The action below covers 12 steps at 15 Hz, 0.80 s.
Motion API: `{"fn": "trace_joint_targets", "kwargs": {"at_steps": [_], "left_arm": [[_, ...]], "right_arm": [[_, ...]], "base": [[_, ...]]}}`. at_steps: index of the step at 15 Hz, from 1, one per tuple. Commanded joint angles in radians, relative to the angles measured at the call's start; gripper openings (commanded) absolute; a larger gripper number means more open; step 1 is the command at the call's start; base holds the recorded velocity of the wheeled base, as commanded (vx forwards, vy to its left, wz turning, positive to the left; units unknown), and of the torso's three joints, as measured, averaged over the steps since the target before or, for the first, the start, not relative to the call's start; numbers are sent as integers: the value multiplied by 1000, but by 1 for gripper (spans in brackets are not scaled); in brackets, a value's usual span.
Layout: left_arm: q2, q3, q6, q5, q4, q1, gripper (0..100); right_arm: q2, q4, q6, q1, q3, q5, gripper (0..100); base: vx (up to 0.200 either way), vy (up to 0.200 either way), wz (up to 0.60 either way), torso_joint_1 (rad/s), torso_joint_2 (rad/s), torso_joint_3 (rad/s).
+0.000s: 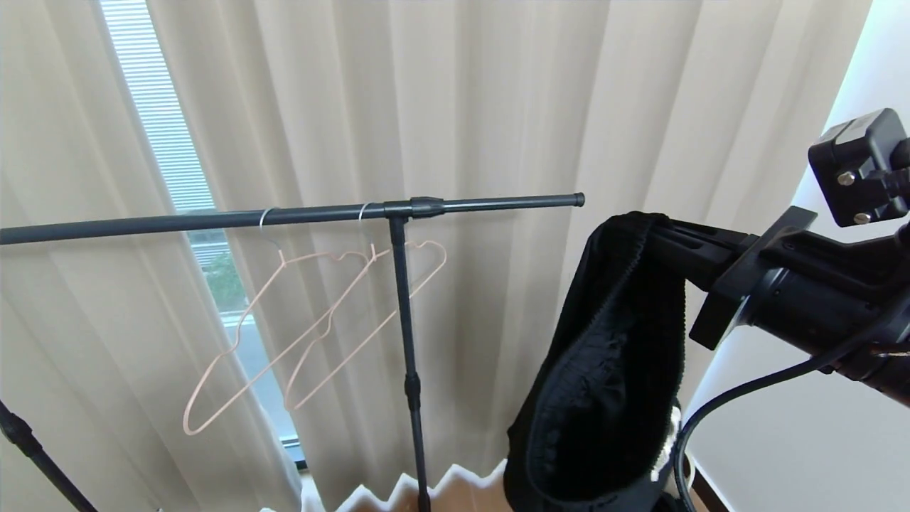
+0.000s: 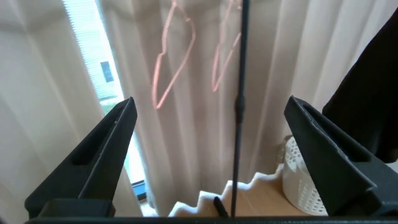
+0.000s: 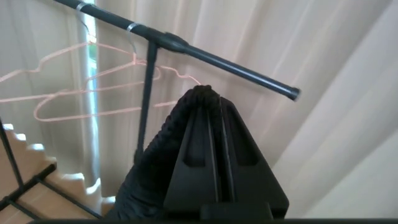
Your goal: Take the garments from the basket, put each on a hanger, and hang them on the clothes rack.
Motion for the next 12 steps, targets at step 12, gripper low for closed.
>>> {"fn": "trace_joint_targets", "kwargs": {"at_steps": [12], "left_arm": [[1, 0, -1, -1, -1, 1, 100]], "right_arm": [[1, -7, -9, 0, 6, 0, 0]], "base": [[-83, 150, 0, 2, 5, 3]]}}
